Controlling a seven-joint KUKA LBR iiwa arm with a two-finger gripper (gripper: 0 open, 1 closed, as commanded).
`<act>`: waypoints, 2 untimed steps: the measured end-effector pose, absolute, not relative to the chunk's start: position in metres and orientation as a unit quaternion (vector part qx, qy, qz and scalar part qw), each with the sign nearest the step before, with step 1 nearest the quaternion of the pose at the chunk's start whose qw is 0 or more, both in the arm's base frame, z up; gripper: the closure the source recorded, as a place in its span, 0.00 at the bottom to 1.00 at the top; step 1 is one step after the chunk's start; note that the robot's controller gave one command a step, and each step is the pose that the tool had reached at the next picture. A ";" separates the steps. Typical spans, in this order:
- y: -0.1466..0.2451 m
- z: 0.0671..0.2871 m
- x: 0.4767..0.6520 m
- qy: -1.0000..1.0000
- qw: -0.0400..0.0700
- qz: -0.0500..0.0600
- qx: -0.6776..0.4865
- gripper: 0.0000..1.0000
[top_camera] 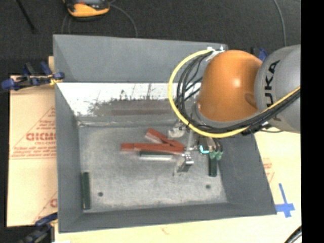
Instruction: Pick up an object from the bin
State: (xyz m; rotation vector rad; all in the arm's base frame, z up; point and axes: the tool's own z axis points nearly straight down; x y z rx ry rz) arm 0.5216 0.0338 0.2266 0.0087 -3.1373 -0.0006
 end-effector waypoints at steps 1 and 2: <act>0.034 0.230 0.522 -1.000 -0.001 0.000 0.002 0.00; 0.007 0.167 0.576 -1.000 -0.007 0.000 0.006 0.00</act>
Offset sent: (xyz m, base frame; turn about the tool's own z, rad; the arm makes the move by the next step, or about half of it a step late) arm 0.0601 -0.0308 -0.0761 -0.0086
